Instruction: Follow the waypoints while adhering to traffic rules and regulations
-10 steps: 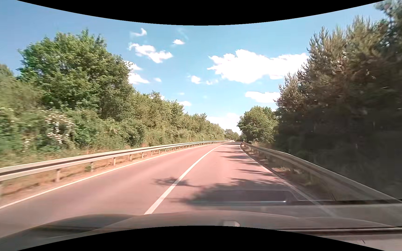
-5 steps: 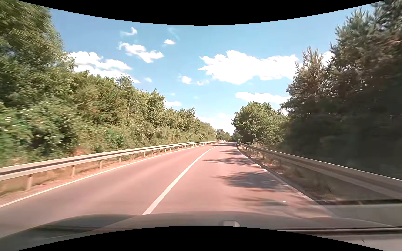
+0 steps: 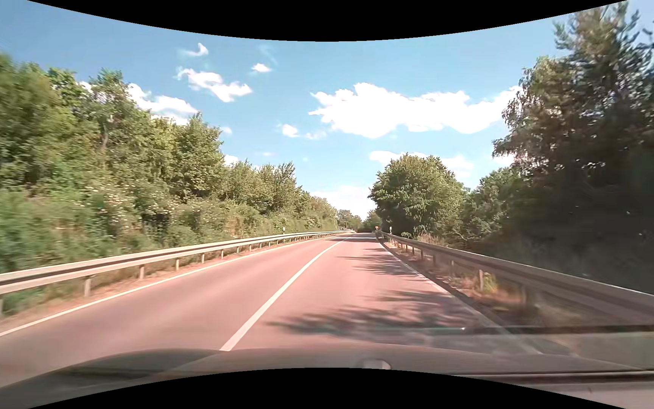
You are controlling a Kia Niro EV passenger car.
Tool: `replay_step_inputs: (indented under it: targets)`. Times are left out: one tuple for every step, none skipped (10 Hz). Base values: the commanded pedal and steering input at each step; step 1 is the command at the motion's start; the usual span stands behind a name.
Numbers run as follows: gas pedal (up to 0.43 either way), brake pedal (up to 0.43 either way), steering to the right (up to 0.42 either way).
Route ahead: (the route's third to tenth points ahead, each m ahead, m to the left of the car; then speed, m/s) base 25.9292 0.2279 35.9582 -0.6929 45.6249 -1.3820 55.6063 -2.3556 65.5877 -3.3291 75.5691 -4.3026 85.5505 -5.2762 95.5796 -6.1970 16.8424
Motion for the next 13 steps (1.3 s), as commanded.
replay_step_inputs:
  targets:
    - [0.079, 0.0, 0.025]
    - [0.087, 0.0, 0.024]
    - [0.087, 0.0, 0.022]
    - [0.098, 0.0, 0.02]
    - [0.11, 0.0, 0.019]
    - [0.11, 0.0, 0.018]
    - [0.11, 0.0, 0.016]
    - [0.118, 0.0, 0.011]
    - [0.118, 0.0, 0.008]
    - [0.118, 0.0, 0.005]
    - [0.118, 0.0, 0.003]
    - [0.118, 0.0, 0.001]
    - [0.118, 0.0, 0.0]
